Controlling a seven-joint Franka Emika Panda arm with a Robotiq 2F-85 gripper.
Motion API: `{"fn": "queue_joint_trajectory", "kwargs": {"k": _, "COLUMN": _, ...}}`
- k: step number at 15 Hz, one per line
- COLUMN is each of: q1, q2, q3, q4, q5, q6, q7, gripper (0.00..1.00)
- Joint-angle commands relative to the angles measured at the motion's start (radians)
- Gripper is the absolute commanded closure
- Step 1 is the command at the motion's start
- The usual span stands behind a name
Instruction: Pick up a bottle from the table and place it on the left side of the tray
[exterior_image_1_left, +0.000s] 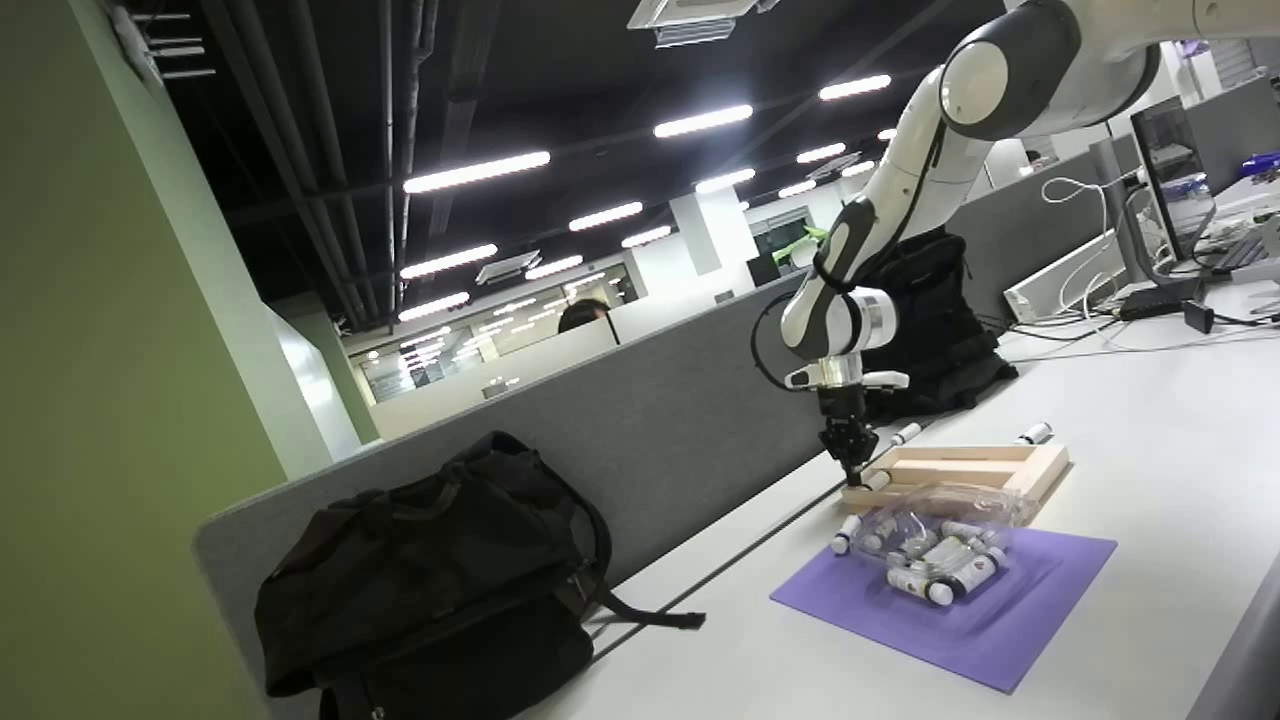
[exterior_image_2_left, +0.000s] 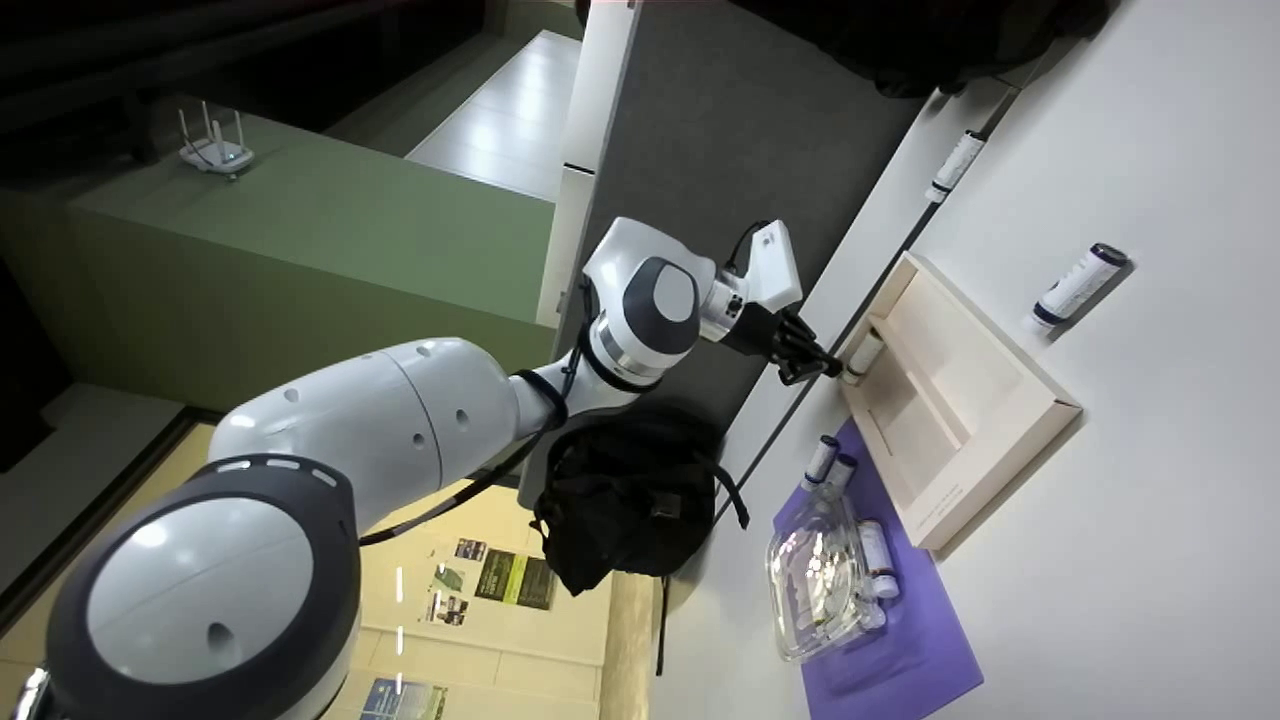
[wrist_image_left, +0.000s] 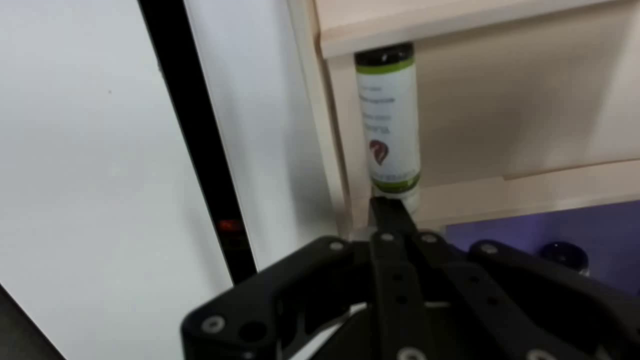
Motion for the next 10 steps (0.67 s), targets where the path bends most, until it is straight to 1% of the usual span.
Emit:
{"fn": "queue_joint_trajectory", "kwargs": {"k": 1, "q1": -0.021, "q2": 0.006, "q3": 0.005, "q4": 0.031, "q5": 0.009, "q6": -0.003, "q7": -0.016, "gripper": 0.97}}
{"fn": "queue_joint_trajectory", "kwargs": {"k": 3, "q1": -0.031, "q2": -0.01, "q3": 0.017, "q4": 0.025, "q5": 0.018, "q6": -0.002, "q7": -0.028, "gripper": 0.97}}
{"fn": "queue_joint_trajectory", "kwargs": {"k": 5, "q1": -0.026, "q2": -0.058, "q3": 0.017, "q4": 0.001, "q5": 0.016, "q6": -0.012, "q7": -0.014, "gripper": 0.97}}
{"fn": "queue_joint_trajectory", "kwargs": {"k": 6, "q1": -0.012, "q2": -0.088, "q3": 0.002, "q4": -0.009, "q5": 0.001, "q6": -0.039, "q7": 0.008, "gripper": 0.62}}
{"fn": "queue_joint_trajectory", "kwargs": {"k": 7, "q1": 0.011, "q2": -0.123, "q3": -0.028, "q4": -0.019, "q5": -0.017, "q6": -0.071, "q7": 0.06, "gripper": 0.61}}
{"fn": "queue_joint_trajectory", "kwargs": {"k": 8, "q1": -0.011, "q2": -0.042, "q3": 0.0, "q4": 0.021, "q5": 0.003, "q6": -0.023, "q7": -0.005, "gripper": 0.82}}
{"fn": "queue_joint_trajectory", "kwargs": {"k": 10, "q1": 0.003, "q2": -0.085, "q3": -0.014, "q4": 0.016, "q5": 0.002, "q6": -0.061, "q7": 0.015, "gripper": 0.69}}
